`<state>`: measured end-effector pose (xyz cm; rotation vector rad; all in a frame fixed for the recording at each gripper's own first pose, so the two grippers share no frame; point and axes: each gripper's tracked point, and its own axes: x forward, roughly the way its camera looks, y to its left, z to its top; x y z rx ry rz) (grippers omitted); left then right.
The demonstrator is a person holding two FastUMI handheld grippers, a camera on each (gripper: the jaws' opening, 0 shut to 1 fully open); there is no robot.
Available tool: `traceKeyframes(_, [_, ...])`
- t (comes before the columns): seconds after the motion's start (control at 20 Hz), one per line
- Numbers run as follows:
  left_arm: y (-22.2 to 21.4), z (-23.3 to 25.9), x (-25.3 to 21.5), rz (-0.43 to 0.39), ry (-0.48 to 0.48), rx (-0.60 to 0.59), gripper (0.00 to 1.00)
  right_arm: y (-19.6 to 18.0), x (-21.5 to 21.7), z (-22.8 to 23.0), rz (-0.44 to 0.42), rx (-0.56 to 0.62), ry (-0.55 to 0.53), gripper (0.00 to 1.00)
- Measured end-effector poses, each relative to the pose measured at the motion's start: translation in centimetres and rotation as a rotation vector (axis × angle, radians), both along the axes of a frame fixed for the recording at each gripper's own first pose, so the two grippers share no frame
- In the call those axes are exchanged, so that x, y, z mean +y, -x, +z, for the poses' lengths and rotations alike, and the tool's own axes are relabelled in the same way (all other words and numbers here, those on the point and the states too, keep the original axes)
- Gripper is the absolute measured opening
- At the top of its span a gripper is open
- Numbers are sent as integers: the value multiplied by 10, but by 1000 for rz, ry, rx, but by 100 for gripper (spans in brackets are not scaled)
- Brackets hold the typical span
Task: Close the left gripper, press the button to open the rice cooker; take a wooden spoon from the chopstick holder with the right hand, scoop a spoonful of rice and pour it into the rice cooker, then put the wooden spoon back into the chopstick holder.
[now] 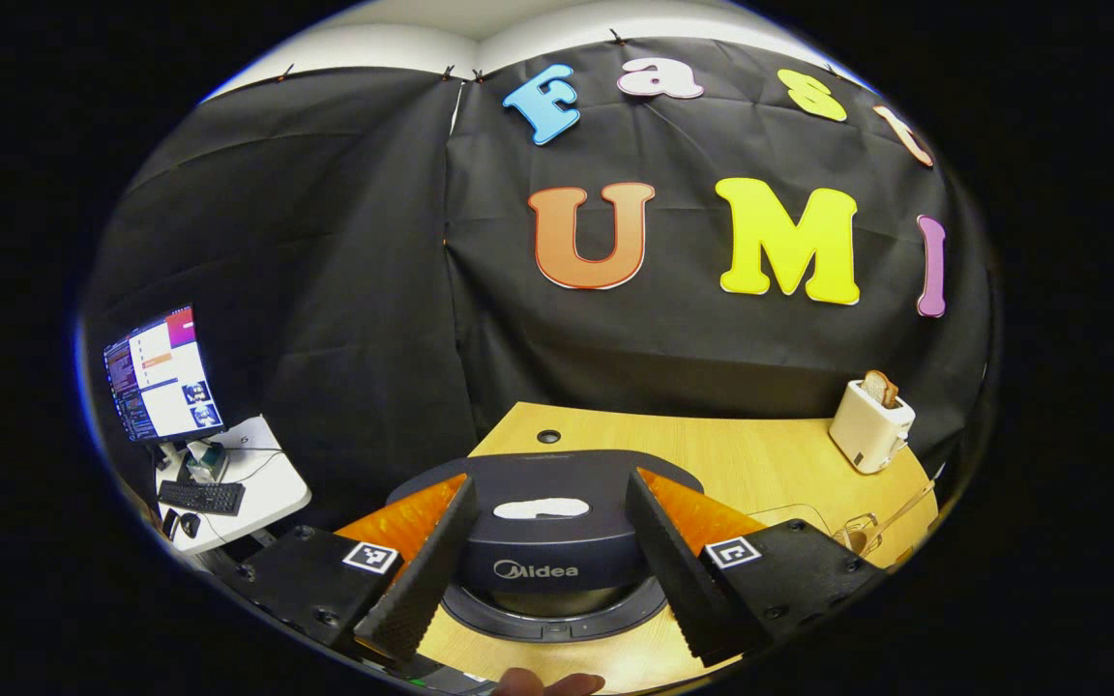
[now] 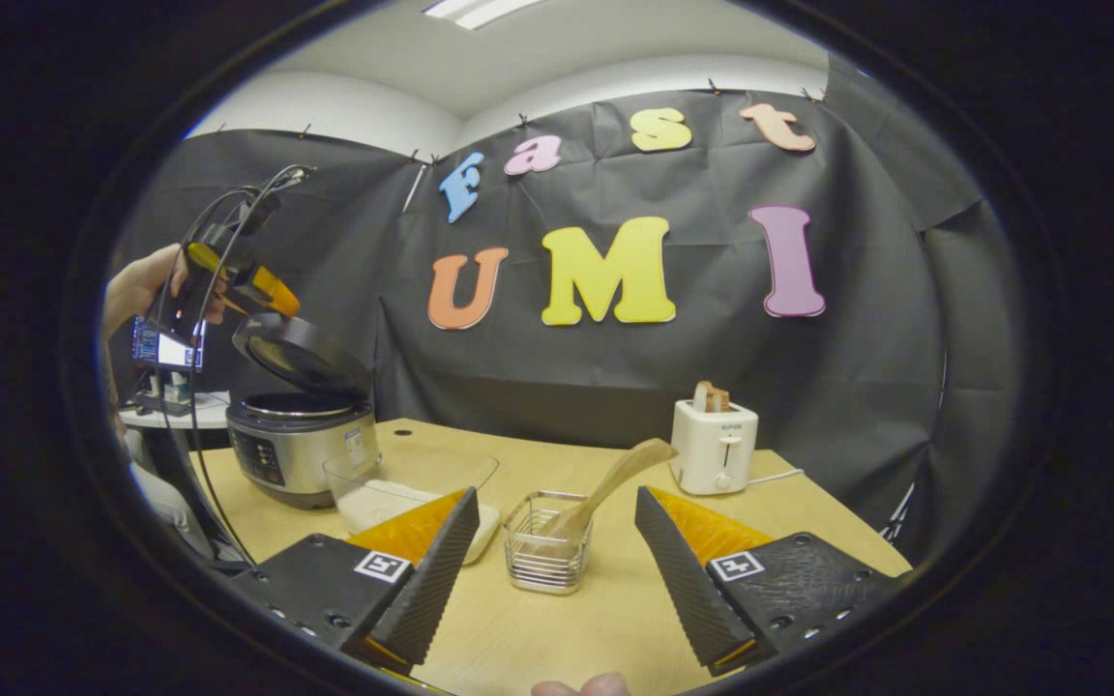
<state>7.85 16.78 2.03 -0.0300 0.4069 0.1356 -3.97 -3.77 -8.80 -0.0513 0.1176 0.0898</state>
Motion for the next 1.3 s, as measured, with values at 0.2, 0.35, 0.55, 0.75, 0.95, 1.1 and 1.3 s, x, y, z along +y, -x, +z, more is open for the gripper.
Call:
traceKeyframes(0.2, [17, -26, -5, 3, 5, -7, 99, 6, -1, 0, -4, -1, 13, 97])
traceKeyframes(0.35, [26, -44, -8, 19, -1, -6, 99, 9, 0, -2, -5, 7, 23, 96])
traceKeyframes(0.55, [32, -60, -9, 21, -1, -13, 99, 11, 2, -5, -5, 17, 28, 96])
traceKeyframes(0.75, [36, -72, -11, 24, 3, -20, 99, 12, 2, -7, -5, 17, 33, 96])
traceKeyframes(0.95, [38, -79, -12, 25, 5, -19, 99, 11, 3, -12, -3, 21, 33, 96])
traceKeyframes(1.1, [38, -80, -12, 25, 3, -31, 99, 11, 5, -18, 3, 36, 25, 96])
traceKeyframes(1.3, [38, -80, -11, 30, 5, -32, 99, 10, 8, -18, 7, 37, 25, 96])
